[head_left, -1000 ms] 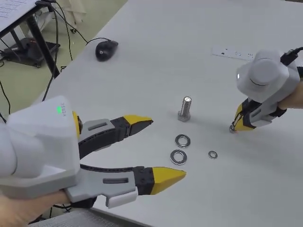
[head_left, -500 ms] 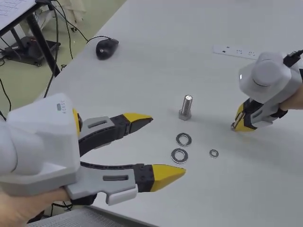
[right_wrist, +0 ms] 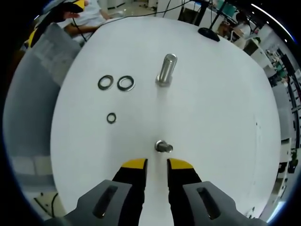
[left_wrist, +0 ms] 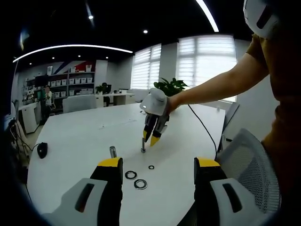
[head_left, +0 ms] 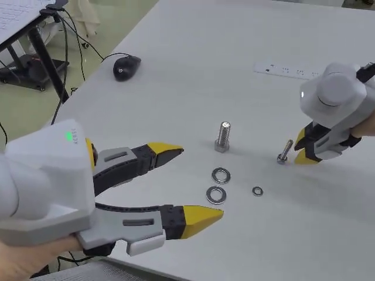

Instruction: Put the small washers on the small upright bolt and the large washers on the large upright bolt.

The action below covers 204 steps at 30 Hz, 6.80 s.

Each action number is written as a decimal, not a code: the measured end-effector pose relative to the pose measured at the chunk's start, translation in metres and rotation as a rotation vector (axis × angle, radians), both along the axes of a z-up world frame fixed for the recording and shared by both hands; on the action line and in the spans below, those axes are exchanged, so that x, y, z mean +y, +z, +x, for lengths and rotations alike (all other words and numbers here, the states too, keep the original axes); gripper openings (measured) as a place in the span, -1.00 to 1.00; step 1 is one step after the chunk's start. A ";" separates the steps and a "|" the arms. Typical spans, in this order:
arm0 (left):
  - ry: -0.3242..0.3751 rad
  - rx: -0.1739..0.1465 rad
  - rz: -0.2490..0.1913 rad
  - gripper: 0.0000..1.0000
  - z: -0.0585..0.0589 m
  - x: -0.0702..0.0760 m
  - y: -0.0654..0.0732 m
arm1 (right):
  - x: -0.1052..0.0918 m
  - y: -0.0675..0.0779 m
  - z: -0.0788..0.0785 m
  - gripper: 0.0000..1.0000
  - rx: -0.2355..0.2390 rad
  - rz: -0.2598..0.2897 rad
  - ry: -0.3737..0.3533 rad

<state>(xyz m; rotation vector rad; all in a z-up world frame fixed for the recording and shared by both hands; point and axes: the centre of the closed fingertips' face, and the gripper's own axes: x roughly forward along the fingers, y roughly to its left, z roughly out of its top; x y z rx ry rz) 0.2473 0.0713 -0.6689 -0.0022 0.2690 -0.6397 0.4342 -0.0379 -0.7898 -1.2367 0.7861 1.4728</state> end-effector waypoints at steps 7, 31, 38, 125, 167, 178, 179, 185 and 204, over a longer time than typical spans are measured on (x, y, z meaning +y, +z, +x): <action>-0.012 -0.018 0.005 0.21 -0.005 -0.005 0.006 | -0.001 0.003 -0.019 -0.65 0.012 0.017 -0.002; 0.001 -0.035 0.001 0.21 -0.018 -0.003 0.011 | 0.040 -0.024 -0.079 -0.66 0.088 0.003 0.117; 0.002 -0.031 0.005 0.21 -0.015 -0.002 0.009 | 0.045 -0.033 -0.080 -0.66 0.103 -0.008 0.129; -0.023 -0.011 0.002 0.20 0.002 -0.009 0.001 | 0.006 0.029 0.002 -0.76 -0.012 0.011 -0.009; -0.004 0.003 -0.014 0.20 0.006 -0.002 -0.002 | 0.025 0.000 0.011 -0.75 -0.004 -0.033 0.036; 0.001 0.013 -0.017 0.20 0.006 -0.002 -0.004 | 0.024 -0.019 0.012 -0.74 0.021 -0.022 0.023; 0.000 0.014 -0.016 0.20 0.007 -0.002 -0.005 | 0.024 -0.019 0.011 -0.74 0.023 -0.022 0.023; 0.004 0.016 -0.019 0.20 0.008 0.001 -0.006 | 0.026 -0.020 0.010 -0.73 0.021 -0.011 0.031; -0.012 0.008 0.003 0.20 0.000 -0.001 -0.004 | 0.008 0.000 -0.003 -0.64 0.017 0.026 -0.013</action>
